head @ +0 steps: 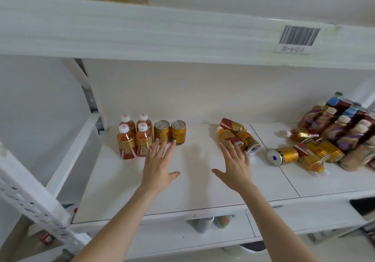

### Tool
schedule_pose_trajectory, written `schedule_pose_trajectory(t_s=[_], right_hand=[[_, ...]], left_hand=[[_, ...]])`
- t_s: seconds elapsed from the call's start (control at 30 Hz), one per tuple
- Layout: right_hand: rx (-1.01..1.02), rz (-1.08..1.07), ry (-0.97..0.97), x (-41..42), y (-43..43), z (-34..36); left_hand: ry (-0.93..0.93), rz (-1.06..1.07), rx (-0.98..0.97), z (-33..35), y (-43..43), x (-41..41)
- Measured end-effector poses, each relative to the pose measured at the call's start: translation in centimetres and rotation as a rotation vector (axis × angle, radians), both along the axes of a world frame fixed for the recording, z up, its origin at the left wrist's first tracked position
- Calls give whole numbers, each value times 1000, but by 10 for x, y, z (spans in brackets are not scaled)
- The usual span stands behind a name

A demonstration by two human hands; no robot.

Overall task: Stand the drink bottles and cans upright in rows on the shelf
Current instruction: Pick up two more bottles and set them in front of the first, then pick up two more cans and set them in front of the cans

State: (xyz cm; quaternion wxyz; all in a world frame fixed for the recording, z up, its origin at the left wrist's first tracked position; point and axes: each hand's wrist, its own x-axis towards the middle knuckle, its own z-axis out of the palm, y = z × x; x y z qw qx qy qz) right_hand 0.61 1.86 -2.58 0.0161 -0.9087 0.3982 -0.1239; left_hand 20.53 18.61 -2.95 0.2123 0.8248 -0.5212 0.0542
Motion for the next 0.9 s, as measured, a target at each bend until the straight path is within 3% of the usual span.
schedule_pose_trajectory(t_s=[0.9], right_hand=[[22, -120, 37, -172, -156, -4]], left_hand=[[-26, -104, 97, 8, -167, -134]])
